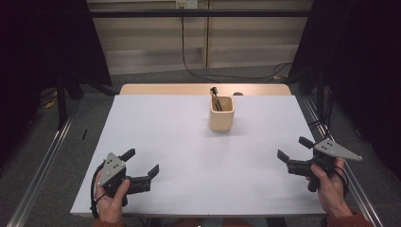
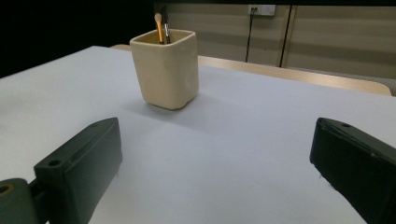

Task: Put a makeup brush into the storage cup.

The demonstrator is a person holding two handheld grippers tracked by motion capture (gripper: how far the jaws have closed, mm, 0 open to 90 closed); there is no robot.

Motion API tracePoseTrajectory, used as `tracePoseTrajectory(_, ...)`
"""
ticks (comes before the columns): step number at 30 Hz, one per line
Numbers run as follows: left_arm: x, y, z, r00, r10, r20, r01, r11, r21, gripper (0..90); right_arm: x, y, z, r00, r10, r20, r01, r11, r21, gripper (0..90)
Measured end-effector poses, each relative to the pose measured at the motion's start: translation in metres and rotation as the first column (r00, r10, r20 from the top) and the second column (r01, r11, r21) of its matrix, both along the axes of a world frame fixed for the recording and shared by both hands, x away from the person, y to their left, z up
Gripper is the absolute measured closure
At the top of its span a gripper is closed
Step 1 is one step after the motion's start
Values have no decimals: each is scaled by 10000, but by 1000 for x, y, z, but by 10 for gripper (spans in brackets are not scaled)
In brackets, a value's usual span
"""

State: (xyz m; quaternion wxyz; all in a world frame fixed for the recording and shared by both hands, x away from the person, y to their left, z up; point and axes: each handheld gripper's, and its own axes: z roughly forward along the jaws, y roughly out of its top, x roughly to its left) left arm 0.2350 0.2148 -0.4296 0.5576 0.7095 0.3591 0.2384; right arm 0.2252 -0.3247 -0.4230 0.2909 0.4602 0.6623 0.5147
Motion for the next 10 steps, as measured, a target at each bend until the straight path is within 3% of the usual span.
tracePoseTrajectory(5, 1, 1, -1, 10000, -29, 15, 29, 10000, 16, 19, 1, -2, -7, 10000, -12, 8, 12, 10000, 44, 14)
tracePoseTrajectory(10, 2, 2, -2, 10000, 12, -62, -12, 10000, 17, 19, 2, -1, -11, 9993, 367, -99, -366, 9993, 90, 17)
